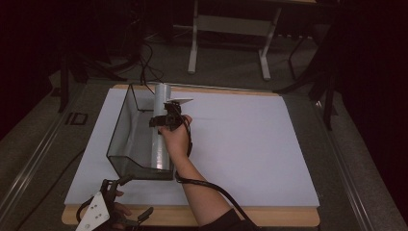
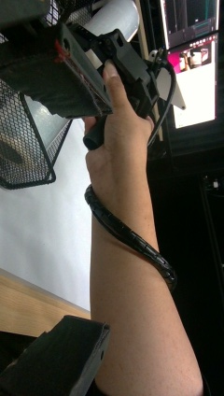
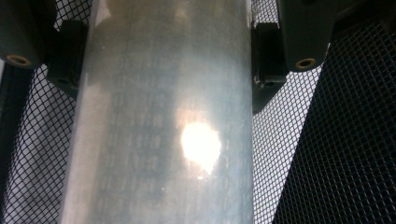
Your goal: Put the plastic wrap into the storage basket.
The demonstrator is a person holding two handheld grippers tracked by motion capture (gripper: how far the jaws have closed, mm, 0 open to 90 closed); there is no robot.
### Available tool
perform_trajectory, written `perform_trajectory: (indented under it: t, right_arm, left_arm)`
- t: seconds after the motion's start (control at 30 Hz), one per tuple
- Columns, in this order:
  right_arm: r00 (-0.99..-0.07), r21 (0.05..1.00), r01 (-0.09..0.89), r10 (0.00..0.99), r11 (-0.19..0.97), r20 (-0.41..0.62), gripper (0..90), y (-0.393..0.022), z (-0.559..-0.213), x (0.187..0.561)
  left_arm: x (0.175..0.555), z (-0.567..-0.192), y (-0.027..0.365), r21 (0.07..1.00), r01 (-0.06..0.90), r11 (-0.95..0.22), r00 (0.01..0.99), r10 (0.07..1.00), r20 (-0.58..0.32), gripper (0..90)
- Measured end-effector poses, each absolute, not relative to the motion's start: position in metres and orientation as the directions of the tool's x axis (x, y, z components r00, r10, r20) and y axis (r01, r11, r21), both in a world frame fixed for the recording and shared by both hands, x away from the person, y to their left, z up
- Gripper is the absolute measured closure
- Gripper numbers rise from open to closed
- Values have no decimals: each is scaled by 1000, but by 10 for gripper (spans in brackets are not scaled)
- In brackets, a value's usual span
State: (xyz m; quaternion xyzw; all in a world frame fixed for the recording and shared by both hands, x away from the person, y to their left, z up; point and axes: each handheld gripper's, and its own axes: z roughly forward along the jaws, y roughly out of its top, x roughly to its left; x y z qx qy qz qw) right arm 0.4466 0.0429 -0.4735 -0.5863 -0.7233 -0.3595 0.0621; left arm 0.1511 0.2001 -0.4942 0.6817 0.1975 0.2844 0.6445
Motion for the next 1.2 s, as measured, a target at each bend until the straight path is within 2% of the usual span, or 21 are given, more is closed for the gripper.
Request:
perform_trajectory:
  t: [0.3,0.67,1.2]
  right_arm:
    - [-296,430,901,806,57,513,313,43,-479,449]
    - [-324,425,898,823,113,467,297,45,-476,449]
    - [-384,450,864,872,225,302,266,50,-465,443]
  left_arm:
    - [152,-495,200,991,-91,-94,763,633,130,0]
    - [152,-495,198,991,-90,-95,767,628,130,0]
    - [151,-495,198,991,-95,-96,770,624,135,0]
